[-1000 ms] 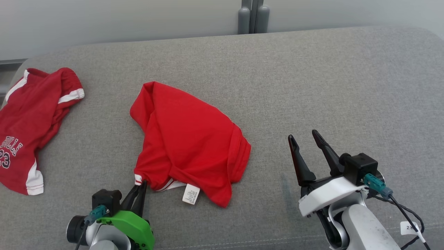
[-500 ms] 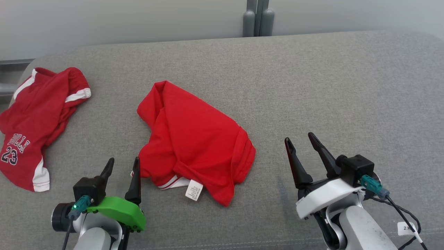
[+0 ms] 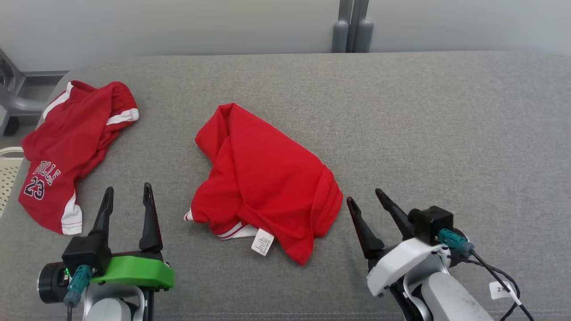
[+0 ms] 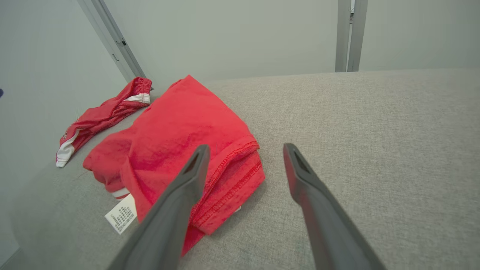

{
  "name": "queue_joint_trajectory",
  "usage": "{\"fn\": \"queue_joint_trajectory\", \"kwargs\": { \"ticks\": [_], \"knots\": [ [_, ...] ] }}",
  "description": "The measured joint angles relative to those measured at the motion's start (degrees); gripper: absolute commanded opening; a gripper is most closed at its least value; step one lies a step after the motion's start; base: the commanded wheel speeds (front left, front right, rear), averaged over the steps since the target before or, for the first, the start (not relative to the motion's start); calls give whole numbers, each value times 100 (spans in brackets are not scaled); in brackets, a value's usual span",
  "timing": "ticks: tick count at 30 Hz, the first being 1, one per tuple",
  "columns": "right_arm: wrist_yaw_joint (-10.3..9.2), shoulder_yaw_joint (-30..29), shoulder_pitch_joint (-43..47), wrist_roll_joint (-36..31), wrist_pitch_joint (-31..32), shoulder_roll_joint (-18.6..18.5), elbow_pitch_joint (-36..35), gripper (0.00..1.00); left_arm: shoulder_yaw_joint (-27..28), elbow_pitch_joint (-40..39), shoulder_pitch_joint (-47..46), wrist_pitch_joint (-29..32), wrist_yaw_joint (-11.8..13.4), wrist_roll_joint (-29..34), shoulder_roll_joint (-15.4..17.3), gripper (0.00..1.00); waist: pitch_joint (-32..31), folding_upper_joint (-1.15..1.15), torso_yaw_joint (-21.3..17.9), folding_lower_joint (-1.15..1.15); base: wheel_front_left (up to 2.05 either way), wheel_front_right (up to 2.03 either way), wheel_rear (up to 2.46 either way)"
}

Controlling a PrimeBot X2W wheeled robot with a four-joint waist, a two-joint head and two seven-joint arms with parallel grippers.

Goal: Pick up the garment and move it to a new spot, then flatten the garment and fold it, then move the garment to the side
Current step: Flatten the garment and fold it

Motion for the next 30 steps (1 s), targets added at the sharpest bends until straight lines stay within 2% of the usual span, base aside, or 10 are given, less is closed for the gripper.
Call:
{"fn": "queue_joint_trajectory", "kwargs": {
  "ticks": [12,27,29,30],
  "knots": [
    [0,650,-423,198,476,2,800,100,347,-149,66,0,-211,417,-290,100,50,0,269,0,0,0,0],
    [0,1308,-1018,631,548,1,2060,100,364,-67,47,0,-364,563,-420,100,88,0,610,0,0,0,0],
    [1,1368,-1083,689,457,1,2220,21,355,-59,47,0,-365,563,-423,100,86,0,662,0,0,0,0],
    [1,1407,-1122,717,403,0,2274,0,355,-52,47,0,-365,563,-423,100,85,0,683,0,0,0,0]
  ]
}}
